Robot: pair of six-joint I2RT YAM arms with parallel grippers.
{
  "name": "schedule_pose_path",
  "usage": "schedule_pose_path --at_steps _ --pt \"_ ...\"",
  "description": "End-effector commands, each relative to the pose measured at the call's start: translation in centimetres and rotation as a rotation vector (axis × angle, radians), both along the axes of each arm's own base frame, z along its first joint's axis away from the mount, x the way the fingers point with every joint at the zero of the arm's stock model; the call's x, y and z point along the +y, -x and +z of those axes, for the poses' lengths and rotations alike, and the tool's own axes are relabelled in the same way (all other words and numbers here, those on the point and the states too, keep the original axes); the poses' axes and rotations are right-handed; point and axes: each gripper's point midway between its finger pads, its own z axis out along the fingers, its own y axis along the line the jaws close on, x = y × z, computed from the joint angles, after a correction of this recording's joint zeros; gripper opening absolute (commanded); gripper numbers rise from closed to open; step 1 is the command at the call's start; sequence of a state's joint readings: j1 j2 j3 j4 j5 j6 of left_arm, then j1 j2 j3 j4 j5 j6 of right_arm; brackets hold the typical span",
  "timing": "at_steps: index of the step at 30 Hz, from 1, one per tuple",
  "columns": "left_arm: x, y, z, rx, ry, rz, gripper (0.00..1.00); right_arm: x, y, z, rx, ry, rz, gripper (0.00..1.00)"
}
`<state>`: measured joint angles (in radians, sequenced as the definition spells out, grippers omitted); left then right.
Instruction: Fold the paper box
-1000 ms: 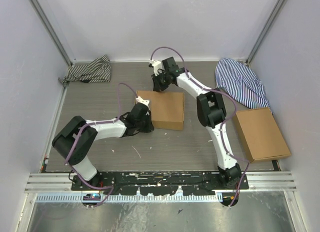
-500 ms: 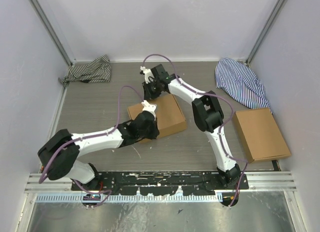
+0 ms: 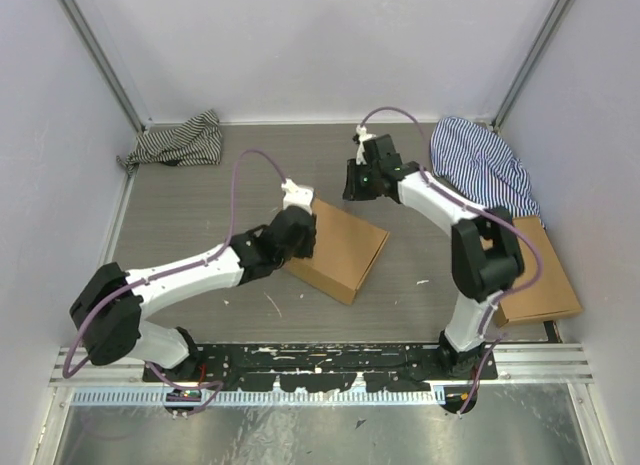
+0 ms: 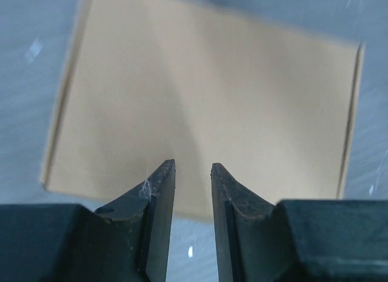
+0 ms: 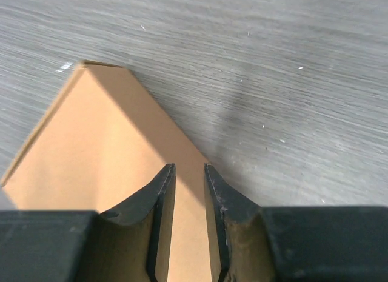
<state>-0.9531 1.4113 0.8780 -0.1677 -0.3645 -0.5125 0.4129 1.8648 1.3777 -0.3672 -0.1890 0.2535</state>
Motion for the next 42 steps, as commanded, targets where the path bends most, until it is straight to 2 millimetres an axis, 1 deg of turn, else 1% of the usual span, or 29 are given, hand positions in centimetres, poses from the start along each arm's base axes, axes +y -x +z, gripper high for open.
schedule_pose_path --at_steps 1,3,5,6,7,8,9,11,12,13,14,15,16,18,21,24,27,28,30,32,34,37,40,42 --pt "0.5 -5.8 7.0 -0.167 0.028 0.102 0.38 -1.1 -0.7 9.3 -0.274 -0.066 -0.136 0.32" --pt "0.8 -8.6 8.0 -0.144 0.092 0.127 0.38 -2.7 0.4 10.4 -0.288 -0.051 -0.197 0.33" --pt "0.9 -11.6 8.9 -0.124 0.157 0.150 0.37 -3.8 2.4 10.9 -0.283 -0.066 -0.228 0.32" --pt "1.1 -13.4 9.2 -0.120 0.178 0.170 0.37 -3.8 3.9 11.1 -0.273 -0.101 -0.222 0.30" --pt "0.6 -14.7 9.5 -0.103 0.196 0.161 0.37 -3.2 5.7 10.8 -0.256 -0.145 -0.186 0.29" --pt "-0.1 -15.7 9.3 -0.073 0.205 0.141 0.36 -2.3 7.8 10.7 -0.250 -0.192 -0.134 0.27" --pt "-1.1 -16.7 8.1 -0.036 0.203 0.121 0.36 -1.3 10.0 10.3 -0.234 -0.221 -0.085 0.23" --pt "-3.3 -17.9 7.2 0.001 0.221 0.064 0.35 1.0 14.5 8.8 -0.188 -0.246 0.037 0.17" --pt "-4.3 -18.2 6.4 0.029 0.225 0.036 0.35 1.9 16.9 7.5 -0.146 -0.242 0.088 0.13" --pt "-5.4 -18.5 5.9 0.054 0.233 0.005 0.35 2.9 18.6 7.2 -0.131 -0.249 0.132 0.10" --pt "-6.2 -18.7 5.1 0.081 0.239 -0.022 0.35 3.5 20.4 6.2 -0.101 -0.251 0.167 0.08" --pt "-6.8 -18.7 4.3 0.110 0.236 -0.040 0.34 3.9 22.0 5.1 -0.071 -0.255 0.187 0.07" --pt "-7.3 -18.7 3.5 0.130 0.240 -0.057 0.34 4.0 23.0 4.2 -0.053 -0.250 0.190 0.06" --pt "-7.6 -18.7 2.2 0.152 0.238 -0.063 0.34 4.3 24.6 2.8 -0.021 -0.239 0.203 0.05" --pt "-7.6 -18.3 0.7 0.181 0.227 -0.071 0.33 4.0 25.6 1.3 0.014 -0.210 0.187 0.03" --pt "-7.8 -17.7 -0.3 0.206 0.235 -0.090 0.32 3.9 25.9 0.4 0.046 -0.189 0.185 0.03" --pt "-7.6 -17.1 -1.5 0.236 0.225 -0.093 0.29 3.8 26.1 -1.0 0.071 -0.120 0.189 0.03" --pt "-7.5 -16.9 -1.9 0.244 0.223 -0.096 0.27 3.6 26.1 -1.5 0.075 -0.094 0.183 0.03" --pt "-7.2 -16.3 -2.8 0.265 0.208 -0.098 0.21 2.7 25.6 -2.8 0.086 -0.015 0.140 0.03" --pt "-6.7 -15.7 -3.8 0.285 0.190 -0.094 0.18 1.7 24.7 -3.6 0.075 0.061 0.086 0.03" --pt "-5.8 -15.0 -4.8 0.304 0.161 -0.082 0.16 1.0 23.9 -3.8 0.059 0.111 0.044 0.03" --pt "-4.4 -14.0 -6.1 0.314 0.114 -0.057 0.15 0.6 22.7 -3.1 0.020 0.136 -0.010 0.03" --pt "-3.7 -13.6 -6.4 0.312 0.092 -0.053 0.15 0.5 21.9 -2.3 -0.014 0.144 -0.042 0.03" --pt "-3.5 -13.4 -6.6 0.320 0.080 -0.052 0.14 0.4 21.7 -2.3 -0.018 0.148 -0.054 0.03"
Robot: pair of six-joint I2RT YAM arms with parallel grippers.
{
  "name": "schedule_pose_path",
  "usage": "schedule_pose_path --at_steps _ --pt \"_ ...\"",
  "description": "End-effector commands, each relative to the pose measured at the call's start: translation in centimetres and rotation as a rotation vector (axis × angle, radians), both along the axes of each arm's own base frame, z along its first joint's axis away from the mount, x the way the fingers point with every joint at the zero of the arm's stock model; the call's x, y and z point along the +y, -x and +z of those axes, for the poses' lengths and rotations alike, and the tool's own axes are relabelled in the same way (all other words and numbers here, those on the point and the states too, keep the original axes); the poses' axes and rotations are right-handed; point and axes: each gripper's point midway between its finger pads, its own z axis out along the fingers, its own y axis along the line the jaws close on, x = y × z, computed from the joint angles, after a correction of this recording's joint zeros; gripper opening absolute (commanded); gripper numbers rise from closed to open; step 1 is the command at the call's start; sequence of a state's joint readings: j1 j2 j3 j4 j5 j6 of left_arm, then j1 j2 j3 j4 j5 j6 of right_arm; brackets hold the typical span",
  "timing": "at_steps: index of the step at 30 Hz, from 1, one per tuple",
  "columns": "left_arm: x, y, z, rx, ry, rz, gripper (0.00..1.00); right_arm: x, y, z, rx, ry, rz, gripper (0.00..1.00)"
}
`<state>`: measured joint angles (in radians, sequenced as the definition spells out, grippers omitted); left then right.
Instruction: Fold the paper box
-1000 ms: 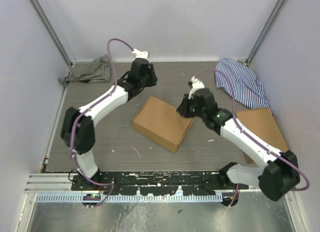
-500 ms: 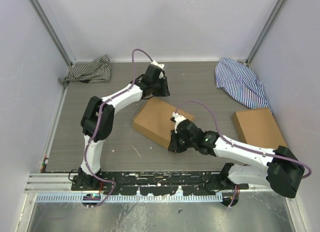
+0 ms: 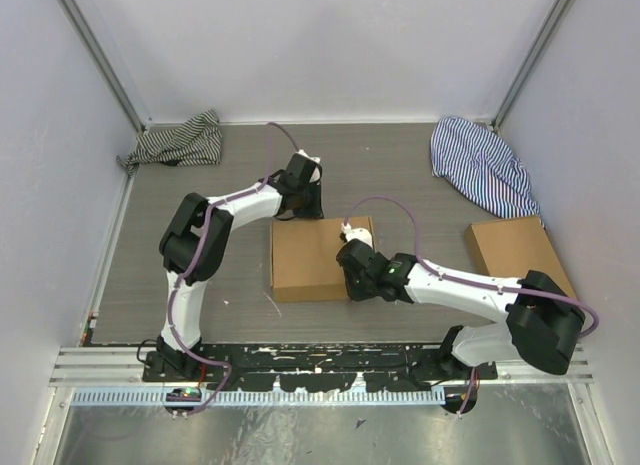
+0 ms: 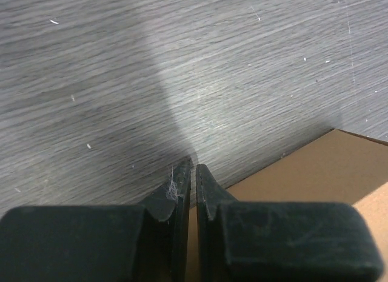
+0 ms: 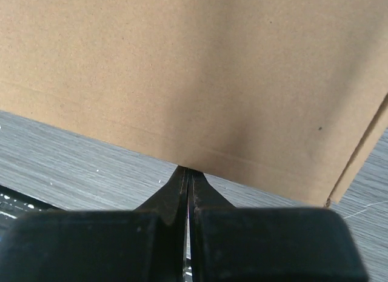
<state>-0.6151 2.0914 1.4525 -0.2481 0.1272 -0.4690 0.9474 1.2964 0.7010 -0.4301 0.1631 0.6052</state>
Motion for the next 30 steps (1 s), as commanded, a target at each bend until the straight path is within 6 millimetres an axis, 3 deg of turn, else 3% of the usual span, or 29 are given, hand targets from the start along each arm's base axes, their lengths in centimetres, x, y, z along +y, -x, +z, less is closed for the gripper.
schedule_pose_path --at_steps 1,6,11,16,21,24,30 --pt "0.6 0.1 1.8 -0.037 -0.014 -0.010 0.15 0.4 -2.6 2.3 -0.109 -0.014 -0.084 0.03" --pt "0.5 -0.5 2.4 -0.050 -0.019 -0.005 0.15 0.0 -0.9 1.4 -0.056 -0.043 -0.089 0.02" --pt "0.3 -1.1 3.1 -0.066 -0.020 0.002 0.15 -2.6 1.2 -0.1 -0.046 -0.071 -0.146 0.01" --pt "0.1 -1.3 3.2 -0.066 -0.014 0.004 0.15 -3.1 1.5 -0.7 -0.068 -0.115 -0.170 0.01" --pt "-0.6 -1.1 3.0 -0.051 0.014 -0.020 0.15 -3.7 0.0 -2.1 -0.146 -0.117 -0.246 0.01" --pt "-1.3 -0.4 2.5 -0.026 0.047 -0.059 0.08 -3.6 -2.2 -1.9 -0.247 -0.128 -0.293 0.01" --pt "-2.5 1.8 0.3 0.056 0.105 -0.158 0.00 -0.2 -6.3 -0.4 -0.408 -0.228 -0.310 0.01"
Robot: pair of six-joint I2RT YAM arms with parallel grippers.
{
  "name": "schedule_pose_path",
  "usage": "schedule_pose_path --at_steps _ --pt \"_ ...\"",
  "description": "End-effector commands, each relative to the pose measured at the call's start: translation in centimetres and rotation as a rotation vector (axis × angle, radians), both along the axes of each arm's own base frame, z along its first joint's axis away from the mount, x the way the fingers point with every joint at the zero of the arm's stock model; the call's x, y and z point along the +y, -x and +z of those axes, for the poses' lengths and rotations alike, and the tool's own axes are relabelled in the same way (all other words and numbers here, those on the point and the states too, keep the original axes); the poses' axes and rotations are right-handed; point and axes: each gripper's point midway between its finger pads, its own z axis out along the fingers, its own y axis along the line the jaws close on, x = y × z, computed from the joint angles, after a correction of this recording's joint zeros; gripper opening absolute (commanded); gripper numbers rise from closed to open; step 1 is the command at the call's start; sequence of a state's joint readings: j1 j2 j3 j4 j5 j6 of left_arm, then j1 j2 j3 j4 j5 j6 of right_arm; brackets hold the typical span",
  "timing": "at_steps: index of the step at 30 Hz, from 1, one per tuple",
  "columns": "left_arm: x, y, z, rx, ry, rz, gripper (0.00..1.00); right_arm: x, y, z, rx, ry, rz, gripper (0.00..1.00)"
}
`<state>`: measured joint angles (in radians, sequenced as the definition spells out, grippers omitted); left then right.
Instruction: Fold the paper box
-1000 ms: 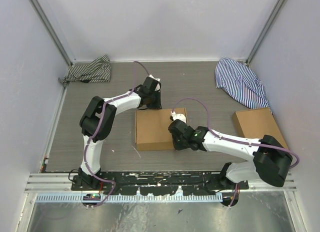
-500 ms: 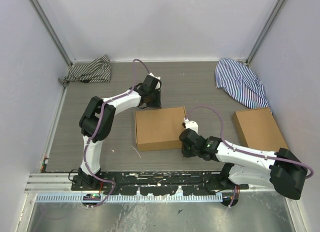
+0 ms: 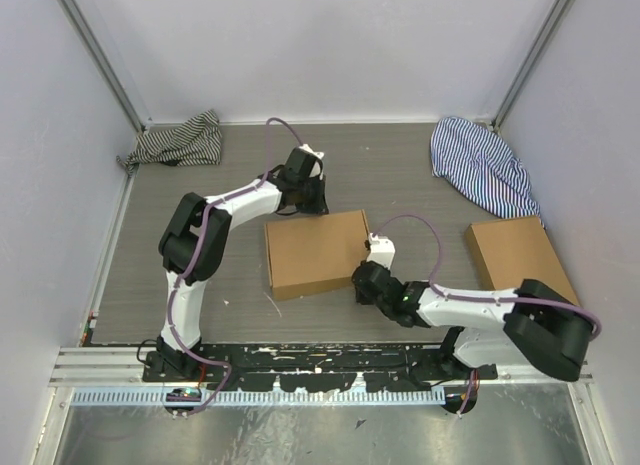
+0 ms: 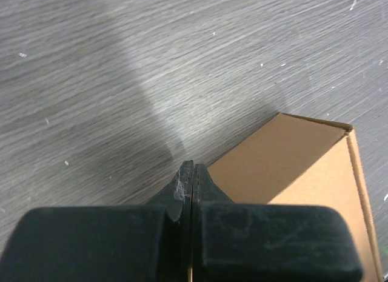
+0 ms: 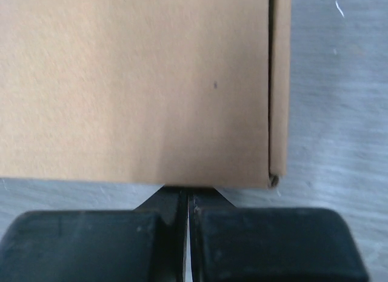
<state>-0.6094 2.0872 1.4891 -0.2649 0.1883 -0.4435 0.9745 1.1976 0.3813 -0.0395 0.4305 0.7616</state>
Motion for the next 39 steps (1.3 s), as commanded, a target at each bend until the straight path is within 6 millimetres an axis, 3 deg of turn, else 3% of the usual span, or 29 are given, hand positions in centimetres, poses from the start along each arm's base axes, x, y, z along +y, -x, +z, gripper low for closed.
schedule_pose_path --at_steps 1,7,16,20,23,26,27,30,34,36,39 --pt "-1.7 2.3 -1.7 0.077 0.066 -0.120 0.00 3.2 -4.5 2.6 -0.202 -0.118 -0.055 0.01" --pt "-2.3 4.2 -3.2 0.142 0.086 -0.185 0.00 5.6 -5.3 2.6 -0.211 -0.135 -0.021 0.01" --pt "-0.5 3.9 -2.9 0.107 0.018 -0.140 0.02 4.3 -4.8 4.1 -0.166 -0.034 -0.019 0.02" --pt "0.8 2.6 -0.7 0.046 0.000 -0.073 0.41 4.6 -3.8 5.7 -0.163 -0.045 0.055 0.21" --pt "1.6 1.7 1.6 -0.010 0.003 -0.035 0.51 4.5 -3.6 7.8 -0.188 -0.061 0.078 0.44" --pt "2.5 0.8 4.2 -0.073 0.001 -0.002 0.93 4.2 -3.8 10.8 -0.236 -0.073 0.079 0.67" --pt "2.8 0.6 5.1 -0.093 -0.002 0.008 0.99 4.1 -3.9 11.8 -0.254 -0.080 0.077 0.73" --pt "3.7 0.4 8.3 -0.156 -0.008 0.030 0.98 4.0 -4.1 14.7 -0.300 -0.104 0.081 0.85" --pt "6.0 1.0 12.3 -0.253 -0.024 0.097 0.98 3.8 -4.2 17.5 -0.342 -0.113 0.098 0.90" --pt "7.4 1.9 14.7 -0.306 -0.014 0.139 0.98 3.7 -4.3 18.4 -0.355 -0.088 0.105 0.93" --pt "9.9 4.1 15.9 -0.339 -0.007 0.200 0.98 3.1 -5.0 19.0 -0.368 -0.013 0.096 0.97"
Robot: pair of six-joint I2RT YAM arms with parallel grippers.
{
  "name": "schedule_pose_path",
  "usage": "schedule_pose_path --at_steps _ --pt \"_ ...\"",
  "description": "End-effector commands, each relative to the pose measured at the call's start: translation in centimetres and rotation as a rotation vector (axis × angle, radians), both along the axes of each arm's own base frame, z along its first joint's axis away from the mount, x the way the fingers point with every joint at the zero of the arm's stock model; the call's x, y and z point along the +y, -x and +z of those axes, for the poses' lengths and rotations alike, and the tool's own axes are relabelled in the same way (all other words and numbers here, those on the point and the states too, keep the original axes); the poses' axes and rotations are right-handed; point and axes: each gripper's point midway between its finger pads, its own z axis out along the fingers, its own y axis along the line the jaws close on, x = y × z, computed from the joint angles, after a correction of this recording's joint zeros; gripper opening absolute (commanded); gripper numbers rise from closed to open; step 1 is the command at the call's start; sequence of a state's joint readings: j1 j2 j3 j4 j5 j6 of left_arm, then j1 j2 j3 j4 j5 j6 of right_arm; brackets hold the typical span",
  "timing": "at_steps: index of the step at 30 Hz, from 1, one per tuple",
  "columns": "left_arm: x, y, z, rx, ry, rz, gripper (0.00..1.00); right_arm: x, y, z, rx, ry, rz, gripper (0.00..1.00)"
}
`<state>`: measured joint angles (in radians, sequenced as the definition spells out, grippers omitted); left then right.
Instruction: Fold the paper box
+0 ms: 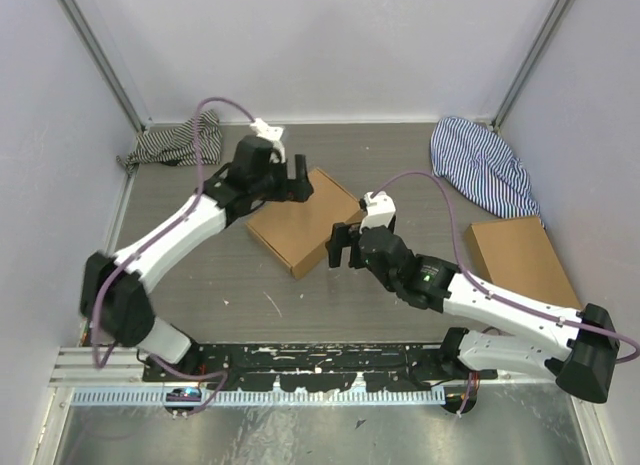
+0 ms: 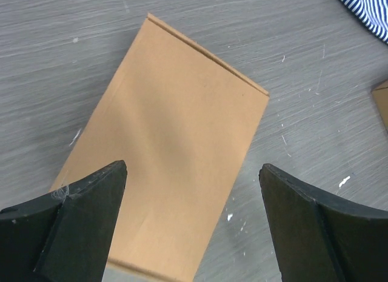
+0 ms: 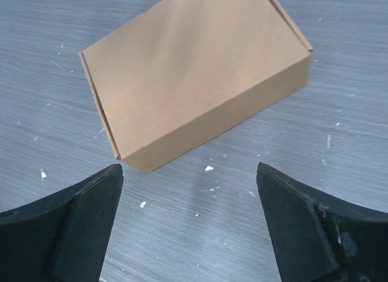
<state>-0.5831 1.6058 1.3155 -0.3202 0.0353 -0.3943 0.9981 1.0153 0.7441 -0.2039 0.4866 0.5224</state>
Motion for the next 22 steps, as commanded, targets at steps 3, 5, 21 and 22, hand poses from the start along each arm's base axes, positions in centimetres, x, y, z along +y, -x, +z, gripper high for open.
schedule_pose_path --at_steps 3,5,21,22 --pt "6.0 4.9 1.9 -0.055 -0.031 0.129 0.98 -1.1 -1.8 2.4 -0.059 0.156 -0.046 1.00" --pt "8.1 7.0 2.4 -0.069 -0.042 0.154 0.98 -0.9 -2.3 2.6 -0.067 0.184 -0.047 1.00" --pt "14.9 15.1 -0.3 -0.043 -0.006 0.302 0.98 -2.4 -7.7 2.9 0.002 0.051 -0.066 1.00" --pt "14.9 15.1 -0.4 -0.039 -0.009 0.301 0.98 -2.7 -7.9 3.1 0.004 0.031 -0.063 1.00"
